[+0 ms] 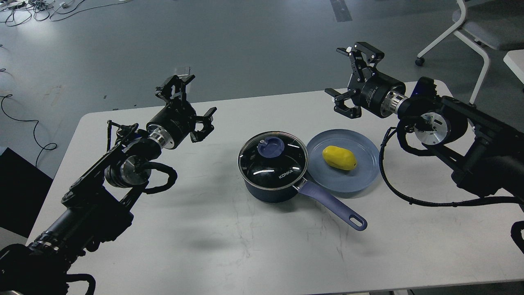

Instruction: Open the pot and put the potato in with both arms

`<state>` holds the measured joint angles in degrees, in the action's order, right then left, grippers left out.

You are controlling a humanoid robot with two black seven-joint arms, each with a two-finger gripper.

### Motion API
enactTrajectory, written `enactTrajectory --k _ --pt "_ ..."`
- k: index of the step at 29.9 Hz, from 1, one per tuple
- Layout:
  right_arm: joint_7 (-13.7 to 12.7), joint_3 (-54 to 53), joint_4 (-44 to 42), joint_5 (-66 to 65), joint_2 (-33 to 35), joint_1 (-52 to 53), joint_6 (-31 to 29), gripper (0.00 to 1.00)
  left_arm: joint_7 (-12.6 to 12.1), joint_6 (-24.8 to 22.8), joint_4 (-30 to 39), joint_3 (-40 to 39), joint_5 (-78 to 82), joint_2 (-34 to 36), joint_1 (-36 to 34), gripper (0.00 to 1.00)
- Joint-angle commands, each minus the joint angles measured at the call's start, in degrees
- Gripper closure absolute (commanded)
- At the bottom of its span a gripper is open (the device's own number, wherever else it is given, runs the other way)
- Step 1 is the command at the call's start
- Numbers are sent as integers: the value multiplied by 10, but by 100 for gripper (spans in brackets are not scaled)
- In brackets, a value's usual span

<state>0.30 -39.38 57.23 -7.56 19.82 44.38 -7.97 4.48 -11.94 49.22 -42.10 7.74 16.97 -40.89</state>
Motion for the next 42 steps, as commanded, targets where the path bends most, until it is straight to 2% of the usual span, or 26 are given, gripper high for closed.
enactTrajectory --k 1,4,9,14,42 --pt "0 -2 17 0 13 -20 -4 0 -2 -1 1 1 0 2 -1 1" --pt "1 -5 18 0 25 -25 -23 0 -5 -1 1 2 1 2 0 1" --pt "2 -11 17 0 26 -25 -23 0 3 0 1 0 -4 -2 0 1" --pt "3 -11 17 0 26 -25 -23 0 -3 -1 1 2 -2 -2 0 2" --pt "0 -6 4 -9 26 -3 -21 0 1 12 0 7 3 -6 -1 2"
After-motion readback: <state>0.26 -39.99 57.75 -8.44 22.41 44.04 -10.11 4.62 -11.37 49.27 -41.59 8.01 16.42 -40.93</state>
